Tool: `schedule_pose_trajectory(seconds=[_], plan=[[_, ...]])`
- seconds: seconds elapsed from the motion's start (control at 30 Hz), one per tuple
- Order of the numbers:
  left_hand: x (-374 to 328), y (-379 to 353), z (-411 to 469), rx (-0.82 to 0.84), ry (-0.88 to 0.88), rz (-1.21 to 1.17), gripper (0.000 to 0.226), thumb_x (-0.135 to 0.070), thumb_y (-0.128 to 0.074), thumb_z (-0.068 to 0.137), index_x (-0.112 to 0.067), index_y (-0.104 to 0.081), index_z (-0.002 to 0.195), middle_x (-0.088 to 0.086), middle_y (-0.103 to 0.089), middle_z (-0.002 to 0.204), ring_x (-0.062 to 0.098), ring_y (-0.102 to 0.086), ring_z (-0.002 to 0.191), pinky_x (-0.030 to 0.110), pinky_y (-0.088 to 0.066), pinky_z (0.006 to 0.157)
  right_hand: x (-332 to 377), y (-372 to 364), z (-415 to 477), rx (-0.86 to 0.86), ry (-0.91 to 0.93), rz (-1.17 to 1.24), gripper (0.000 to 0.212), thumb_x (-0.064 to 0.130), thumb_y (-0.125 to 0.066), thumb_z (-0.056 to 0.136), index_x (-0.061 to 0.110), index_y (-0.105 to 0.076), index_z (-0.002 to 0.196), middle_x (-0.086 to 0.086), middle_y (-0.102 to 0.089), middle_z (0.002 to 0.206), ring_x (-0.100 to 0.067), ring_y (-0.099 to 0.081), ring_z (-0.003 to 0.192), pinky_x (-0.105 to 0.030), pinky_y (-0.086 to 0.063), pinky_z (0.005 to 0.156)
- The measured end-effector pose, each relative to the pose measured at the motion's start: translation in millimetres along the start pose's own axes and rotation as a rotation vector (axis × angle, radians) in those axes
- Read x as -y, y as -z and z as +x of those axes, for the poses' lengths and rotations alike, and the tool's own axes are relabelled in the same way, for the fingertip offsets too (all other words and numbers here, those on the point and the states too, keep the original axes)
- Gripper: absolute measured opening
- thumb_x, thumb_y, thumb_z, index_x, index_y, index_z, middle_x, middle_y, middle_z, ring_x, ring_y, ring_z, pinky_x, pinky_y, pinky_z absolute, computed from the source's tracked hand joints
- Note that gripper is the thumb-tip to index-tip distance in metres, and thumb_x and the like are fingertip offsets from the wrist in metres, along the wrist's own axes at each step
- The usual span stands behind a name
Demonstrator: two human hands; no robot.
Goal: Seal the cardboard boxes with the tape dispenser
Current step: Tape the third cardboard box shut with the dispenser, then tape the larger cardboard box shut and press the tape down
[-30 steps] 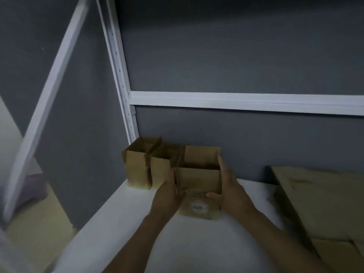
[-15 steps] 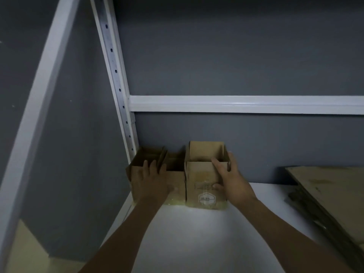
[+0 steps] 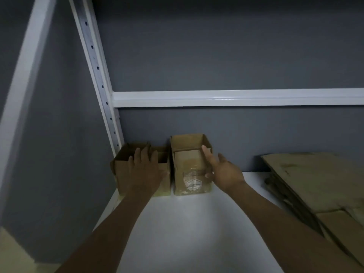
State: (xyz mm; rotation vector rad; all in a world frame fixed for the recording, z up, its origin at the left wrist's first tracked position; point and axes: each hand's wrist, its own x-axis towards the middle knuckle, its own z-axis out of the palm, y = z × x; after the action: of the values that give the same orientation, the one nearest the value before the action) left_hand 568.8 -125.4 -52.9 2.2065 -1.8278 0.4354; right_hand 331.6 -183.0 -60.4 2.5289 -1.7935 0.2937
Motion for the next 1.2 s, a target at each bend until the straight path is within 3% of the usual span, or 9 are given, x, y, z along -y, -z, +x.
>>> schedule_pose_trajectory(seconds=[0.13, 0.23, 0.4, 0.7, 0.8, 0.97, 1.07, 1.1, 1.2], plan=[[-41, 25, -11, -0.079, -0.067, -0.038, 0.071, -0.052, -0.070, 0.079, -0.008, -0.053, 0.132, 0.024, -0.049, 0.136, 0.044, -0.041, 0.130, 0.055, -0.035, 0.104, -29, 29, -31, -0.083, -0.012, -0.088, 0.055, 0.040, -0.049, 0.095, 0.022, -0.031, 0.143, -0.011, -0.045, 0.137, -0.029, -0.048, 0.120, -0.038, -0.044, 0.091], [-87, 31, -22, -0.122, -0.137, -0.022, 0.061, -0.051, -0.058, 0.083, -0.001, -0.062, 0.117, 0.027, -0.060, 0.117, 0.046, -0.056, 0.112, 0.055, -0.048, 0.092, -68, 47, -63, -0.126, 0.000, -0.139, 0.035, 0.032, -0.047, 0.096, 0.013, -0.051, 0.125, -0.011, -0.054, 0.125, -0.029, -0.050, 0.115, -0.034, -0.045, 0.088], [-202, 35, -68, 0.043, -0.110, -0.125, 0.061, -0.055, -0.041, 0.096, -0.008, -0.048, 0.135, 0.016, -0.047, 0.138, 0.034, -0.041, 0.128, 0.044, -0.029, 0.108, -157, 65, -126, -0.061, -0.025, -0.161, 0.034, 0.032, -0.049, 0.093, 0.015, -0.059, 0.121, -0.009, -0.055, 0.125, -0.029, -0.050, 0.115, -0.033, -0.043, 0.090], [-361, 55, -141, 0.274, -0.153, -0.388, 0.053, -0.051, -0.041, 0.098, -0.012, -0.049, 0.134, 0.011, -0.053, 0.134, 0.026, -0.050, 0.121, 0.036, -0.043, 0.098, -303, 94, -226, 0.176, -0.107, -0.108, 0.044, 0.046, -0.045, 0.095, 0.019, -0.055, 0.129, -0.008, -0.055, 0.128, -0.027, -0.052, 0.114, -0.041, -0.044, 0.098], [-393, 52, -148, 0.356, -0.089, -0.555, 0.042, -0.046, -0.047, 0.097, -0.010, -0.059, 0.116, 0.011, -0.063, 0.117, 0.024, -0.060, 0.101, 0.034, -0.049, 0.085, -334, 98, -254, 0.242, -0.071, -0.074, 0.053, 0.052, -0.044, 0.095, 0.025, -0.046, 0.140, -0.006, -0.048, 0.141, -0.025, -0.047, 0.125, -0.038, -0.039, 0.104], [-415, 49, -147, 0.355, 0.122, -0.775, 0.054, -0.033, -0.069, 0.087, -0.007, -0.050, 0.131, 0.014, -0.060, 0.127, 0.030, -0.058, 0.114, 0.033, -0.045, 0.089, -361, 73, -283, 0.270, -0.135, 0.294, 0.065, 0.057, -0.055, 0.088, 0.037, -0.033, 0.147, 0.004, -0.015, 0.159, -0.022, -0.021, 0.144, -0.033, -0.020, 0.114], [-417, 47, -138, 0.328, 0.204, -0.838, 0.019, -0.026, -0.070, 0.088, -0.022, -0.052, 0.088, 0.004, -0.055, 0.095, 0.021, -0.057, 0.099, 0.023, -0.042, 0.081, -369, 59, -288, 0.231, -0.180, 0.449, 0.066, 0.053, -0.062, 0.085, 0.037, -0.038, 0.144, 0.003, -0.015, 0.159, -0.021, -0.019, 0.144, -0.034, -0.020, 0.114], [-417, 46, -134, 0.323, 0.204, -0.827, 0.032, -0.026, -0.069, 0.089, -0.024, -0.042, 0.072, -0.001, -0.051, 0.083, 0.017, -0.054, 0.086, 0.020, -0.040, 0.069, -371, 57, -289, 0.217, -0.189, 0.491, 0.065, 0.052, -0.064, 0.084, 0.037, -0.040, 0.143, 0.003, -0.016, 0.159, -0.021, -0.020, 0.144, -0.035, -0.021, 0.114], [-420, 45, -124, 0.286, 0.133, -0.843, 0.020, -0.027, -0.071, 0.084, -0.013, -0.059, 0.077, 0.002, -0.062, 0.088, 0.020, -0.058, 0.085, 0.025, -0.036, 0.067, -376, 56, -286, 0.197, -0.218, 0.585, 0.065, 0.048, -0.069, 0.082, 0.036, -0.044, 0.141, 0.002, -0.019, 0.158, -0.021, -0.021, 0.144, -0.037, -0.021, 0.115]])
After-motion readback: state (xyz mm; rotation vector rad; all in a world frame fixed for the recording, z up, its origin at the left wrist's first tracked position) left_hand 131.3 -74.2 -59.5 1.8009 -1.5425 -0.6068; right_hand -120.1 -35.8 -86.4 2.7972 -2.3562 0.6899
